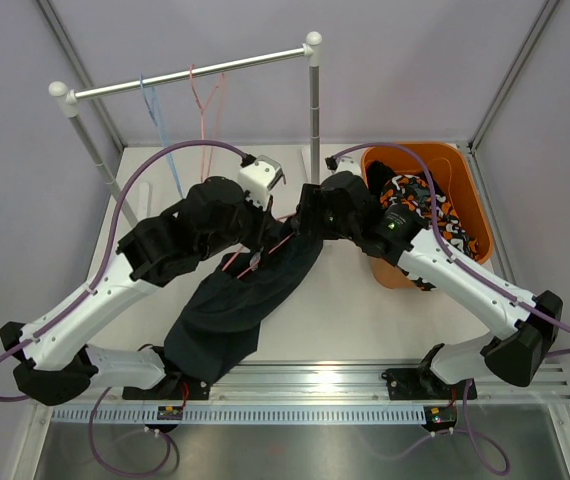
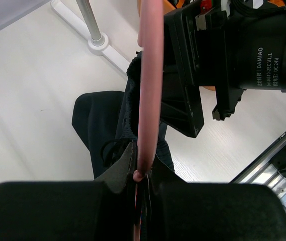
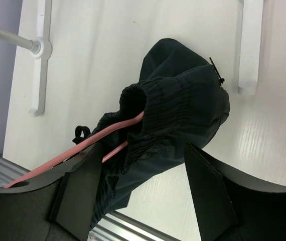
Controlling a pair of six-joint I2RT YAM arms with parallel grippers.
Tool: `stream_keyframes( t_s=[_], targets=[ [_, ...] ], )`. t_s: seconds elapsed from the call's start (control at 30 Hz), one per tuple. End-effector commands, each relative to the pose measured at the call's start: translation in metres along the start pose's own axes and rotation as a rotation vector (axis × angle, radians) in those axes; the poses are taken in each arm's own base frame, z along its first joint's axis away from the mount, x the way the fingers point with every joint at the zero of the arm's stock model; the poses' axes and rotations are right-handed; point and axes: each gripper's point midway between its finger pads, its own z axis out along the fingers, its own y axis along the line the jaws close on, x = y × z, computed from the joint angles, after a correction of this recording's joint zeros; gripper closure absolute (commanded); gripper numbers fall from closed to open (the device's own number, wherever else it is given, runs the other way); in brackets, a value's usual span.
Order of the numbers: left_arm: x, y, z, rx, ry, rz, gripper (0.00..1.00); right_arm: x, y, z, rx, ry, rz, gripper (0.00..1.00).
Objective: Remove the shorts from the hanger
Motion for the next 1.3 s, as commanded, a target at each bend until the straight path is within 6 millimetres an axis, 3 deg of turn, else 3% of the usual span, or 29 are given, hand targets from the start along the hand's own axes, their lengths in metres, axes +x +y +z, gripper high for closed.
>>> stream_keyframes(
  t_s=[0.0,0.47,0.6,0.9,1.27],
  targets=[
    [-0.03,-0.001,-0.015,0.007,-0.125,-0.031,1.0,-0.014,0.001,-0.005,0.024,-0.073,0.024,0.28],
    [-0.032,-0.002,-0.022,0.02,-0.139,-0.034,1.0,-0.002,-0.007,0.018,0.081,-0.039,0.012,0.45],
    [-0.032,-0.001,-0.022,0.015,-0.138,-0.032,1.0,-0.003,-0.01,0.016,0.093,-0.041,0.005,0.6],
    [-0.026,0.004,-0.028,-0.004,-0.117,-0.02,1.0,-0.022,-0.041,-0.006,0.238,-0.122,-0.027,1.0],
    [-0.009,0.005,-0.056,0.042,-0.093,-0.005,1.0,-0.055,-0.069,-0.015,0.34,-0.186,-0.024,1.0]
  ],
)
